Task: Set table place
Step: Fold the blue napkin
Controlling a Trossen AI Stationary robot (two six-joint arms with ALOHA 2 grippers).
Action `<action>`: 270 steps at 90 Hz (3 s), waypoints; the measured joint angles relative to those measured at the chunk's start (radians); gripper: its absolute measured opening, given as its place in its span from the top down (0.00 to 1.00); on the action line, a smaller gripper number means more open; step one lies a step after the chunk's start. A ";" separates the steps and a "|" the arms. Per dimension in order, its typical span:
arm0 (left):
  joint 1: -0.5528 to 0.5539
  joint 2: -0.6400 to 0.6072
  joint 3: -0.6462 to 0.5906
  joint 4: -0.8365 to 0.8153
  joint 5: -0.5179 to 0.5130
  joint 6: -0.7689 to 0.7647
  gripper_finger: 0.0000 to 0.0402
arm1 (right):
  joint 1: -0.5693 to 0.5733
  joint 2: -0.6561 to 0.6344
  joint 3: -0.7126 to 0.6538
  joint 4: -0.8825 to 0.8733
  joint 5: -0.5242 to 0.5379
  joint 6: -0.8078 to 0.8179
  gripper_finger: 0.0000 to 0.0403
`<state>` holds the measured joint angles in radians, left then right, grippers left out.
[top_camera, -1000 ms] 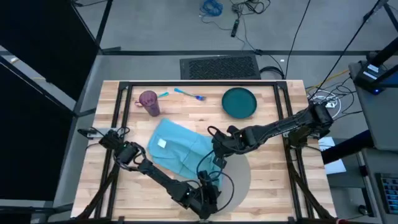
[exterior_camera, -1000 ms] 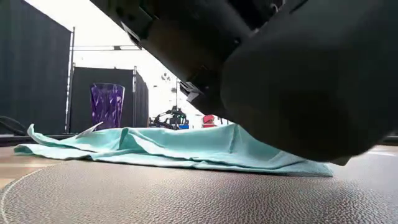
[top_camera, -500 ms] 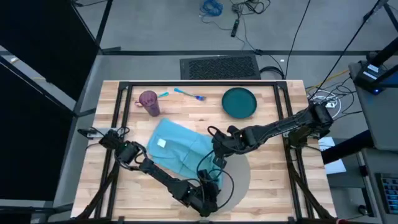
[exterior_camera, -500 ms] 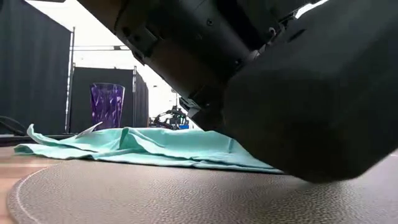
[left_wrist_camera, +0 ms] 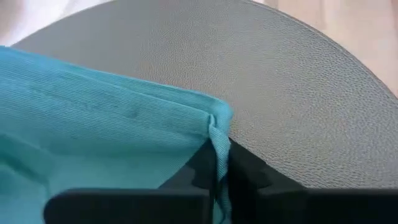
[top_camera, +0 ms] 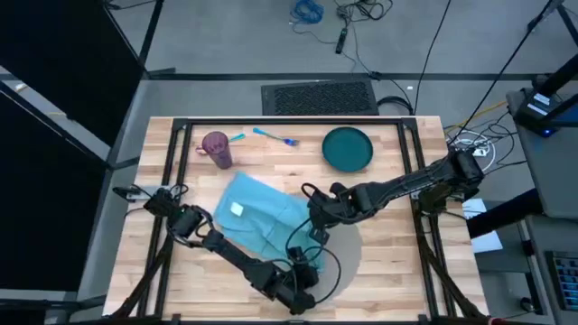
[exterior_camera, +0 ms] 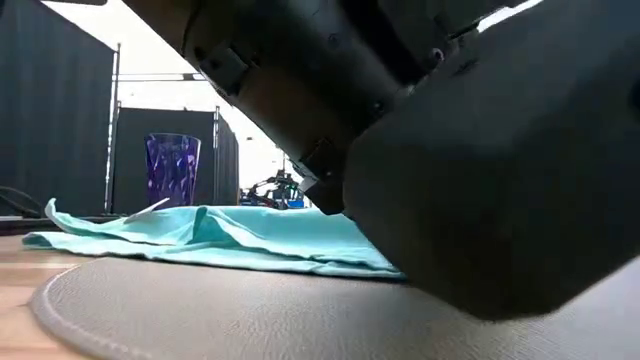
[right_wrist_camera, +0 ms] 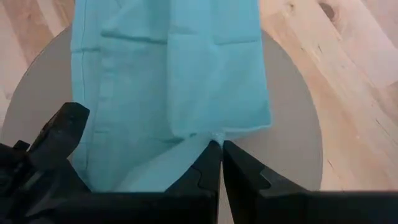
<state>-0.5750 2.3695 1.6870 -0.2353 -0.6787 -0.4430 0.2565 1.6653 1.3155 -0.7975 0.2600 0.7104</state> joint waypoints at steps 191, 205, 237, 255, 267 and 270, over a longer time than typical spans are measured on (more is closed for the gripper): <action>0.243 -0.887 0.054 -0.376 -0.414 0.635 1.00 | -0.505 -0.256 0.414 0.084 -0.264 -0.639 1.00; 0.246 -0.919 0.055 -0.387 -0.416 0.632 1.00 | -0.504 -0.257 0.425 0.088 -0.261 -0.637 1.00; 0.286 -0.903 0.056 -0.458 -0.397 0.581 1.00 | -0.556 -0.256 0.425 0.149 -0.265 -0.660 1.00; 0.358 -0.903 0.056 -0.495 -0.393 0.612 1.00 | -0.649 -0.241 0.425 0.174 -0.265 -0.707 1.00; 0.415 -0.903 0.055 -0.496 -0.339 0.650 1.00 | -0.687 -0.238 0.425 0.246 -0.305 -0.720 1.00; 0.429 -0.903 0.056 -0.492 -0.329 0.668 1.00 | -0.692 -0.238 0.425 0.273 -0.318 -0.719 1.00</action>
<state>-0.1456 1.4666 1.7426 -0.7270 -1.0073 0.2255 -0.4358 1.4277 1.7401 -0.5243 -0.0578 -0.0090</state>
